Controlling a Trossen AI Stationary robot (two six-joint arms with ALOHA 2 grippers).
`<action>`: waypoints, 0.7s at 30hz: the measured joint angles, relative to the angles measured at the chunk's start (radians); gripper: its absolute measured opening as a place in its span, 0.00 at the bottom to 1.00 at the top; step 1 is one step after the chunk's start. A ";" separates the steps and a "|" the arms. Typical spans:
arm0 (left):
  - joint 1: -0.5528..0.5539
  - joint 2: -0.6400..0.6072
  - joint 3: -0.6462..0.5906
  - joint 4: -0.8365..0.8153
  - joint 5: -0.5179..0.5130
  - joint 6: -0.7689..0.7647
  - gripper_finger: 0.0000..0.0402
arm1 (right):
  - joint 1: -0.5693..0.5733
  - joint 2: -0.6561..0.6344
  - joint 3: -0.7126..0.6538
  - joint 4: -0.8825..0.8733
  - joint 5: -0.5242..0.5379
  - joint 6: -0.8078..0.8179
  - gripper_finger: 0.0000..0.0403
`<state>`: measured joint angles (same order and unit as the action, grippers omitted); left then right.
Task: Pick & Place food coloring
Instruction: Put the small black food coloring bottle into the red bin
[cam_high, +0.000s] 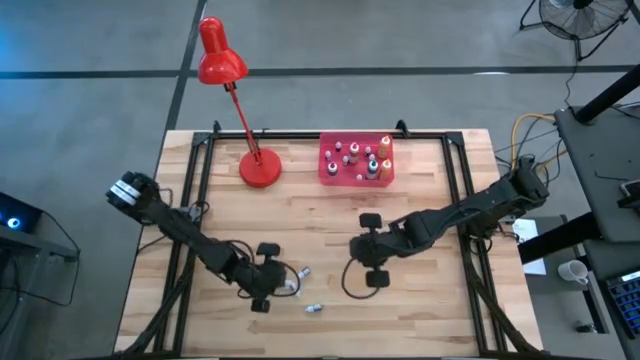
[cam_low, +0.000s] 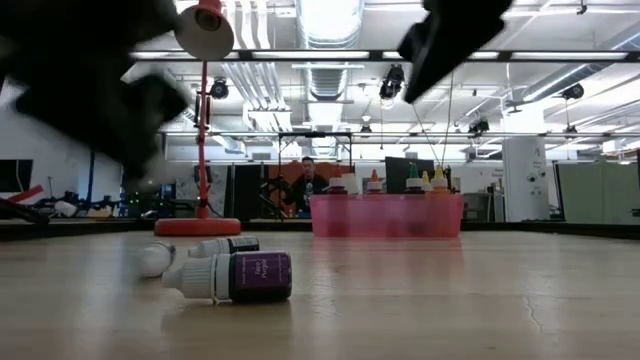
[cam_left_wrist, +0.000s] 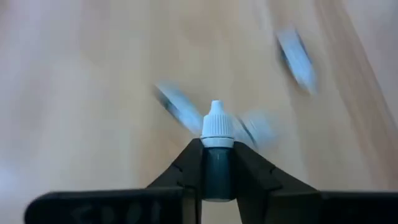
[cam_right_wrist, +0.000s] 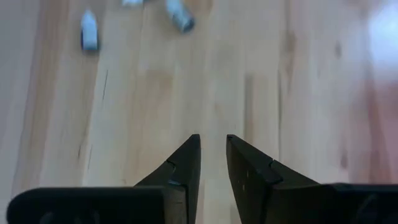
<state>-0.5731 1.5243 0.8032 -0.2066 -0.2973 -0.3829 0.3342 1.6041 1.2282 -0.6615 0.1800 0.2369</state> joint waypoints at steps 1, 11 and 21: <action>0.007 -0.020 0.014 0.000 -0.064 0.025 0.10 | -0.008 -0.003 0.002 0.023 0.002 -0.015 0.17; 0.135 -0.087 0.119 0.013 -0.458 0.387 0.13 | -0.170 -0.017 0.007 0.291 -0.178 0.221 0.18; 0.176 -0.089 0.128 0.185 -0.579 0.474 0.13 | -0.235 -0.039 0.008 0.463 -0.196 0.350 0.33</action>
<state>-0.3967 1.4349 0.9316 -0.0213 -0.8766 0.0907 0.0993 1.5651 1.2358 -0.1981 -0.0159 0.5864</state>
